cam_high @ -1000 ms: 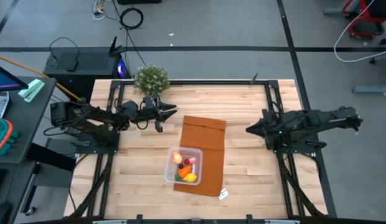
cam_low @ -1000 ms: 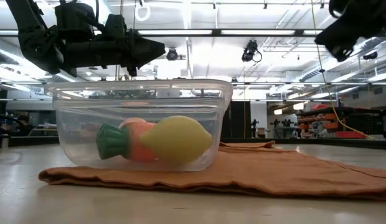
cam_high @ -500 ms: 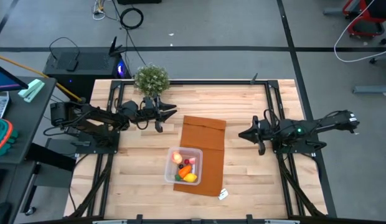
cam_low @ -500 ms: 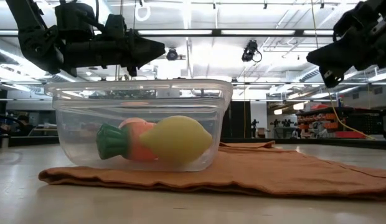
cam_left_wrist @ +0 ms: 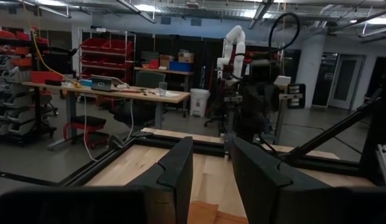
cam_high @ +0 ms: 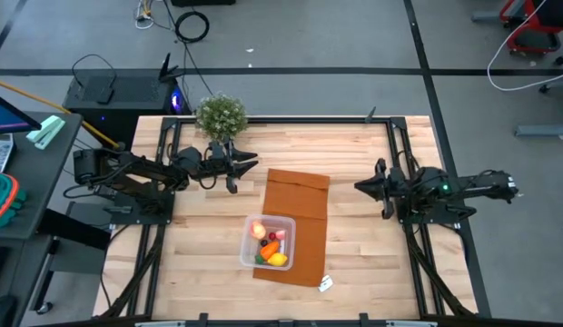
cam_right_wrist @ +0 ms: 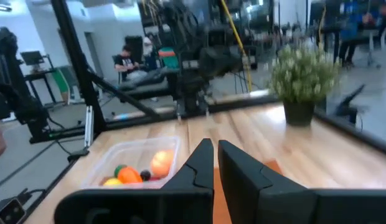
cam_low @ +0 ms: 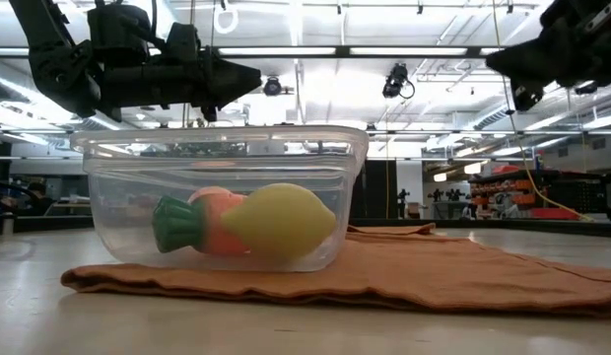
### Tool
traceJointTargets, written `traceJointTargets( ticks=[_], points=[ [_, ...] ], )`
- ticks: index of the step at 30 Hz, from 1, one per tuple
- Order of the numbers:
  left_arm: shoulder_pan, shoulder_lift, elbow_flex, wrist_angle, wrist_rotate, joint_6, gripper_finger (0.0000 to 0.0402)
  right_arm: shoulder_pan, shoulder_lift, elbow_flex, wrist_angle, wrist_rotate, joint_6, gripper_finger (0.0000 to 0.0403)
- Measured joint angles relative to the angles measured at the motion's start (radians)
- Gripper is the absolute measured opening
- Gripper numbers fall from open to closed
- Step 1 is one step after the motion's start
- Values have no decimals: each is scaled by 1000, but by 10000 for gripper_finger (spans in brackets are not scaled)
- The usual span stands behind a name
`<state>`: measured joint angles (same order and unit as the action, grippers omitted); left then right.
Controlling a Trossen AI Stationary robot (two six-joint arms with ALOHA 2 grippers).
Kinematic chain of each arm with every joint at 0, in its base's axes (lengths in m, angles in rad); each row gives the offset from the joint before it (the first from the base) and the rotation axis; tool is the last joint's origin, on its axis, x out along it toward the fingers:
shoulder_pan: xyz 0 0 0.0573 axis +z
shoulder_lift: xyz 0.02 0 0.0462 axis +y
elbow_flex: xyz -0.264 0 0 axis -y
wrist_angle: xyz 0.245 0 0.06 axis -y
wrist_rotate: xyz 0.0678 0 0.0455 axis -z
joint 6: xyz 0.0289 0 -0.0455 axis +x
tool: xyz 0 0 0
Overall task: Pick and placing Produce into tupperware
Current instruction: Return to Home Position
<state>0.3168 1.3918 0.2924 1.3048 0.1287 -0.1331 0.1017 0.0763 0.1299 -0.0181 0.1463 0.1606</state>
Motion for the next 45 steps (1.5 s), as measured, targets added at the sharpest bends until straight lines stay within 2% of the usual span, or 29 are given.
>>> traceJointTargets(
  ticks=[6, 17, 30, 38, 41, 45],
  points=[
    [0, 0, 0, -1, 0, 11, 117, -2, -77, -51, 37, 35, -59, 0],
    [1, 0, 0, -7, -1, 14, 117, -66, -77, -118, 117, 34, -73, 0],
    [1, 0, 0, -11, 0, 15, 117, -190, -77, -119, 102, -108, -42, 0],
    [0, 0, 0, -9, -12, 15, 114, -196, -77, -119, 64, -119, -9, 0],
    [1, 0, 0, 27, -53, 15, 110, -196, -77, -119, 64, -119, -12, 0],
    [1, 0, 0, 146, -57, -6, 110, -196, -77, -120, 64, -119, -8, 0]
  ],
)
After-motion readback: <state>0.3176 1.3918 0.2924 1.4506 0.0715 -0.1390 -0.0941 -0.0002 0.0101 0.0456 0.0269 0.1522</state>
